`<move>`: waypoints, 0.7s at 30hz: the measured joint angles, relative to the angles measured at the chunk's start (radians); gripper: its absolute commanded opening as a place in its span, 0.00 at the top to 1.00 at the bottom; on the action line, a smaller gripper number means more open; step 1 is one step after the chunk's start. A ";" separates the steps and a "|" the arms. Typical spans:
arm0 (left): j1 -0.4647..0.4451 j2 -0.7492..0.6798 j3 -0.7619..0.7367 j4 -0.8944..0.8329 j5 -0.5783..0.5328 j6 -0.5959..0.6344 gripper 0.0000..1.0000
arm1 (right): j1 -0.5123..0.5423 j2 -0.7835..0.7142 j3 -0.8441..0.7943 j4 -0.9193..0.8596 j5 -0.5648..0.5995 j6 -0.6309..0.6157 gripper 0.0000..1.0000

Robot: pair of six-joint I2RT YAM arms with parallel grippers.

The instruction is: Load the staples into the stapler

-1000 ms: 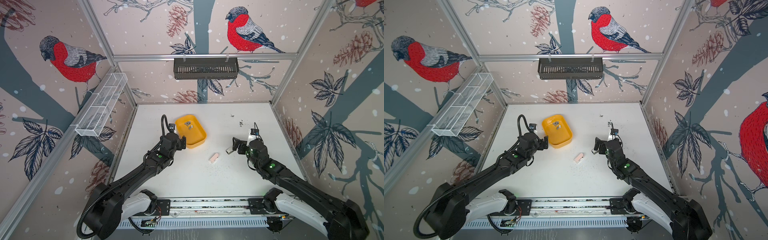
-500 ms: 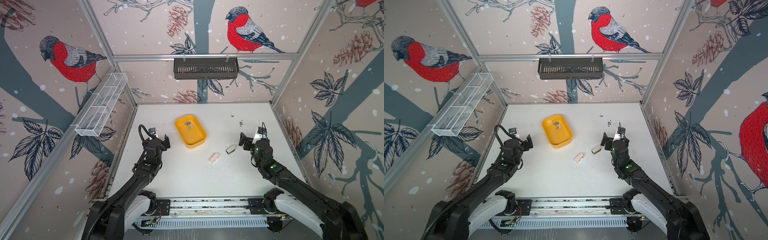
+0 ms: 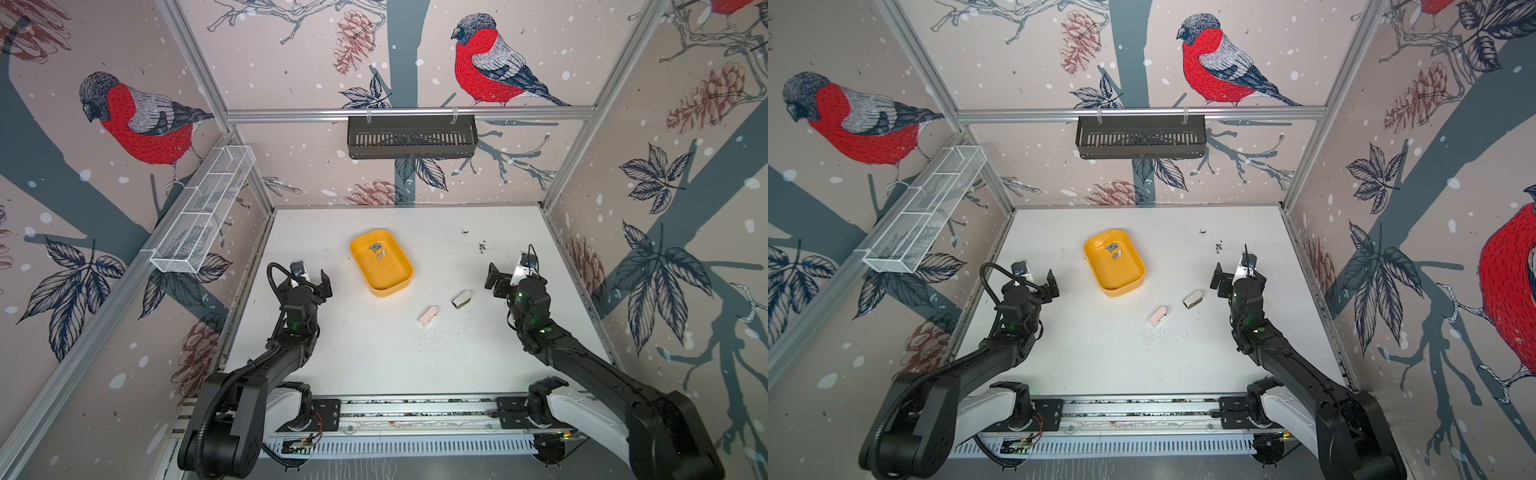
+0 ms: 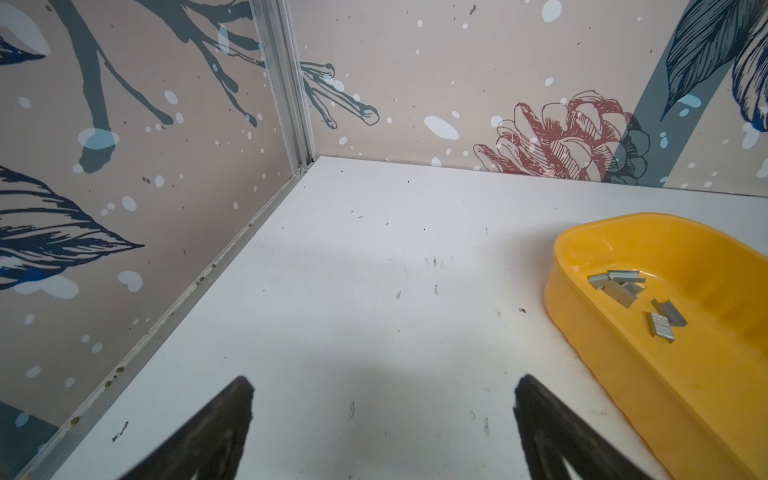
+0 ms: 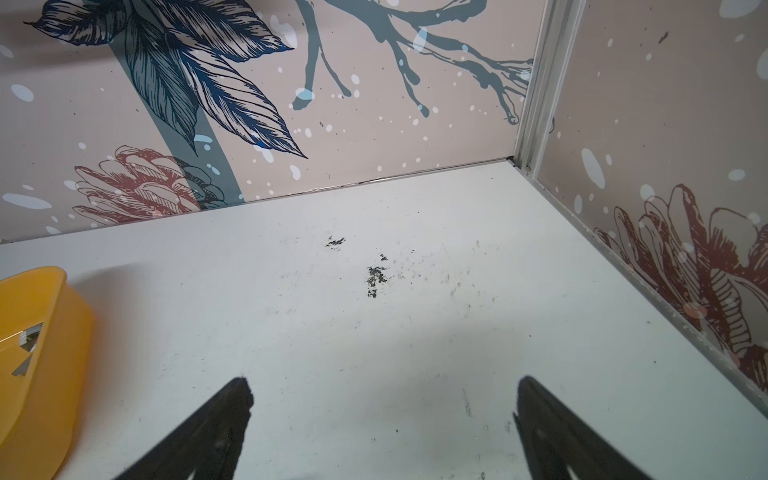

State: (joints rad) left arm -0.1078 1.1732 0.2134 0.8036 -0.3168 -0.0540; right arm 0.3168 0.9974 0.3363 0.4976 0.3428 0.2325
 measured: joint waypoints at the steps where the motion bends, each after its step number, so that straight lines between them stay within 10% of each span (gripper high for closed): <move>1: 0.006 0.024 -0.009 0.032 0.002 0.002 0.02 | -0.012 0.005 -0.003 0.011 -0.008 -0.001 0.00; 21: 0.038 0.334 0.047 0.330 0.088 0.035 0.02 | -0.188 0.089 -0.064 0.182 -0.106 -0.052 0.00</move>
State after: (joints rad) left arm -0.0700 1.5070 0.2600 1.1339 -0.2287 -0.0193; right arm 0.1291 1.0863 0.2726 0.6792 0.2371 0.1806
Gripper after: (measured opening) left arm 0.981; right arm 0.996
